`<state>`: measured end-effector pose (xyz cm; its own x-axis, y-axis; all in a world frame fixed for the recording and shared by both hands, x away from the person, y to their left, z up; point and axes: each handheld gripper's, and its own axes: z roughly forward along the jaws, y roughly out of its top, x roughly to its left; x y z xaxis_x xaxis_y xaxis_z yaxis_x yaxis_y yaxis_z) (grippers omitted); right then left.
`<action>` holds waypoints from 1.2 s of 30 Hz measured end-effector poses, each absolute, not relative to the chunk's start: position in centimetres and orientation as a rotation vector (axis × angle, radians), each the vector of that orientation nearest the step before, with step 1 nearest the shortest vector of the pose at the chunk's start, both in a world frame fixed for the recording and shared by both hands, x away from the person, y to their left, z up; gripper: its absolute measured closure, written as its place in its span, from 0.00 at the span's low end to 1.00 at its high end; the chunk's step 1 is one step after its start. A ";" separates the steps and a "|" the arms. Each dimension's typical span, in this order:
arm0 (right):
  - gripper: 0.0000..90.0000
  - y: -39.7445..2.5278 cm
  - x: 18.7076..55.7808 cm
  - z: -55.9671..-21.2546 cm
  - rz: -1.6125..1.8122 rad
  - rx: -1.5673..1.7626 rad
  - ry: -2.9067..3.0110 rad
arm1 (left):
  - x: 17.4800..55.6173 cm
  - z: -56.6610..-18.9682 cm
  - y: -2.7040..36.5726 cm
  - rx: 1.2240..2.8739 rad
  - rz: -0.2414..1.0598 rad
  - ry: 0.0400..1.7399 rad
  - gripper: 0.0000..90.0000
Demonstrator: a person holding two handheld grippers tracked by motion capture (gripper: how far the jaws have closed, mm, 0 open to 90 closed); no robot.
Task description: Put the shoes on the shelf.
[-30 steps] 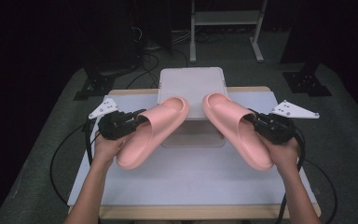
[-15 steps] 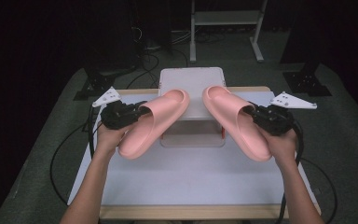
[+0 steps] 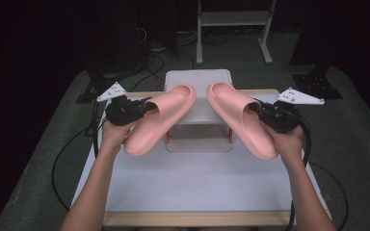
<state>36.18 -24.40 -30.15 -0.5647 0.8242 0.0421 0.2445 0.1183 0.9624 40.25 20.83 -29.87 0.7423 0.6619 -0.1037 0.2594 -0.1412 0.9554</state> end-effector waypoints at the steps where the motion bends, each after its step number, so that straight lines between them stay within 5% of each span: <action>1: 0.90 -24.3 36.3 -30.1 1.462 1.030 1.886 | 40.4 -29.9 20.9 1.713 0.405 0.743 0.81; 36: 0.90 -22.8 39.8 -29.7 1.435 1.065 1.891 | 43.5 -29.1 20.1 1.713 0.409 0.790 0.81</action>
